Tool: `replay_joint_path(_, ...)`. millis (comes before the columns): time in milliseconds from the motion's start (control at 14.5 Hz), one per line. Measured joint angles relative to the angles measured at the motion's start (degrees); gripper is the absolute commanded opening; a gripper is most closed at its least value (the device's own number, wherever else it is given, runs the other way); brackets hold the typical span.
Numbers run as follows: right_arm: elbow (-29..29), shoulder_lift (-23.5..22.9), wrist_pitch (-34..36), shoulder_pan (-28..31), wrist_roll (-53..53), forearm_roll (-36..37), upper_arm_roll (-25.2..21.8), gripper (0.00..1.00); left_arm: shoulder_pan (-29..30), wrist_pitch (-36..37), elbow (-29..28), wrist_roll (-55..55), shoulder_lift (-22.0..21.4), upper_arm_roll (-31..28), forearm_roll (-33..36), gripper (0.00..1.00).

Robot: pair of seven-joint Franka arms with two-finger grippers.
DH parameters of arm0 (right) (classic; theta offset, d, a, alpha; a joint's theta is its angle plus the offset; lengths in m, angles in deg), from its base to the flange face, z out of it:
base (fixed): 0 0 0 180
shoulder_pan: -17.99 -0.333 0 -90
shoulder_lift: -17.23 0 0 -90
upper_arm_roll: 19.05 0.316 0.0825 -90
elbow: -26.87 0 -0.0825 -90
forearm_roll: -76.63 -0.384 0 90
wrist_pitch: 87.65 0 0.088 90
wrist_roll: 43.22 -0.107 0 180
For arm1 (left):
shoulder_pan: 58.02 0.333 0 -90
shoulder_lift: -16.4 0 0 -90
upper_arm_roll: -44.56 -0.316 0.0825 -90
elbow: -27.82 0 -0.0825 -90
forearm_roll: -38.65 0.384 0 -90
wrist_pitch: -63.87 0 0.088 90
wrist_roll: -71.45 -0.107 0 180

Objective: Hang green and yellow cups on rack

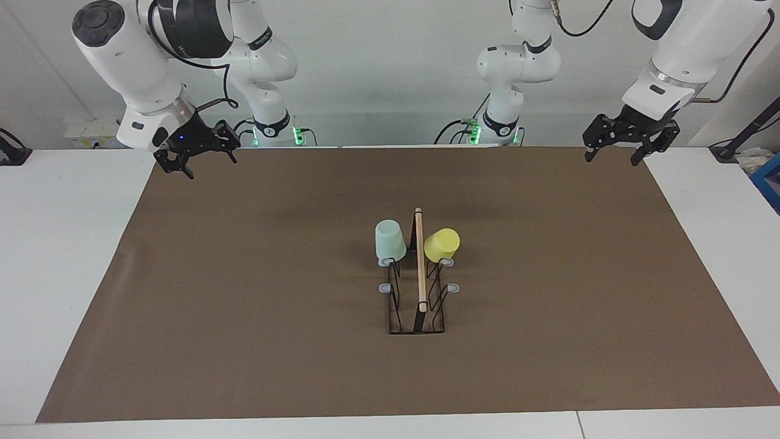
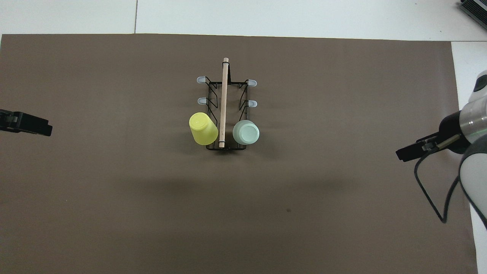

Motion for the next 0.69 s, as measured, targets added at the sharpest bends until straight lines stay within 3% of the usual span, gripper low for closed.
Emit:
replay_joint_path(414,0.0,-0.14,-2.19,-3.87,-3.76,0.06,-4.0,1.0,0.0,0.65,0.58,0.0,-0.18,-0.11,0.0,1.0)
replay_joint_path(690,-0.06,-0.86,-3.17,-4.6,-5.32,0.05,-4.2,1.0,0.0,0.65,0.58,0.0,-0.28,-0.17,0.0,1.0)
